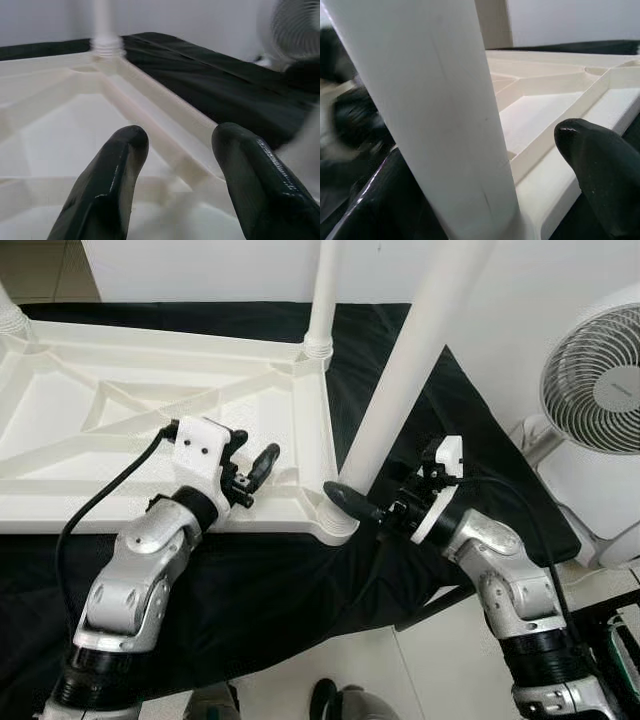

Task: Building children table

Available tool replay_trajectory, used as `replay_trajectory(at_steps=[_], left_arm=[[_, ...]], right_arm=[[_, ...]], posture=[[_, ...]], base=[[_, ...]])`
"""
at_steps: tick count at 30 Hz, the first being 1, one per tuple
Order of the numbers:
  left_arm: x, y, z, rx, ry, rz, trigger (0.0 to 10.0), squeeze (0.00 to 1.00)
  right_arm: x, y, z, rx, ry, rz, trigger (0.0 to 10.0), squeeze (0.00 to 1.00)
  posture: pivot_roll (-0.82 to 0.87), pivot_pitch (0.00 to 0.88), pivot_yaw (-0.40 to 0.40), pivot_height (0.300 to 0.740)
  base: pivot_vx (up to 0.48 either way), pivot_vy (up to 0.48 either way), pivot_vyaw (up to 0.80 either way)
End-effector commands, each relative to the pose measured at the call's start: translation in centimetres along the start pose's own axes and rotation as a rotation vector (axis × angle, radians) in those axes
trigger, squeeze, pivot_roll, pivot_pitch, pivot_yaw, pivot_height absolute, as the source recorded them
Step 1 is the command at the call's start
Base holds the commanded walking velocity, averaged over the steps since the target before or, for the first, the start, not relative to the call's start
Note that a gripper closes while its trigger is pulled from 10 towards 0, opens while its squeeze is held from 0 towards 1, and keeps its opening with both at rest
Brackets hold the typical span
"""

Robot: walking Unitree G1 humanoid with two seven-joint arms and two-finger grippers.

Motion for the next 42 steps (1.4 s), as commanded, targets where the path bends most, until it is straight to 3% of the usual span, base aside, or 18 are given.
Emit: replay_trajectory(at_steps=[1,7,14,24,33,34,36,42], left_arm=[[0.4,0.3,1.5,-0.144,0.001,0.032,10.0,0.0],[0.4,1.1,2.8,-0.238,0.004,0.041,10.0,0.0],[0.5,3.2,4.8,-0.412,0.027,0.043,10.0,0.0],[1.0,2.9,5.3,-0.397,0.03,0.034,10.0,0.0],[1.7,2.4,6.0,-0.387,0.09,0.017,10.0,0.0],[1.8,2.3,6.1,-0.386,0.094,0.012,10.0,0.0],[1.7,2.5,6.4,-0.393,0.093,0.001,10.0,0.0],[1.6,2.7,6.7,-0.4,0.1,-0.005,10.0,0.0]], right_arm=[[0.3,0.5,1.0,-0.06,0.017,0.013,10.0,0.0],[0.6,0.2,2.1,-0.085,0.032,0.032,10.0,0.0],[0.8,-0.6,3.6,-0.11,0.059,0.051,10.0,0.0],[-0.4,-0.9,3.1,-0.008,0.05,-0.033,10.0,0.0],[-1.3,-0.8,3.4,0.048,0.06,-0.087,10.0,0.0],[-1.4,-0.9,3.6,0.062,0.067,-0.098,7.4,0.0],[-1.4,-1.4,3.9,0.075,0.071,-0.105,0.0,0.0],[-1.2,-1.6,4.2,0.074,0.067,-0.108,0.0,0.0]], posture=[[0.16,0.162,-0.118,0.74],[0.15,0.163,-0.118,0.74],[0.14,0.165,-0.112,0.74],[0.14,0.167,-0.115,0.74],[0.14,0.158,-0.116,0.74],[0.14,0.154,-0.119,0.74],[0.15,0.151,-0.123,0.74],[0.16,0.149,-0.129,0.74]], base=[[0.0,0.0,0.0],[0.0,0.0,0.0],[0.0,0.0,0.0],[0.0,0.0,0.0],[0.0,0.0,0.0],[0.0,0.0,0.0],[0.0,0.0,0.0],[0.0,0.0,0.0]])
Point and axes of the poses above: a point about 5 cm out from each wrist's last joint towards the gripper, its own y axis pointing back from the gripper into the wrist, its own x axis along the axis of the wrist's last joint, z = x × y, the point moved 1 cm from there along -y, pointing out of the wrist towards the gripper, and after that the axes turned 9 degrees about -y, right-handed, at the moved point
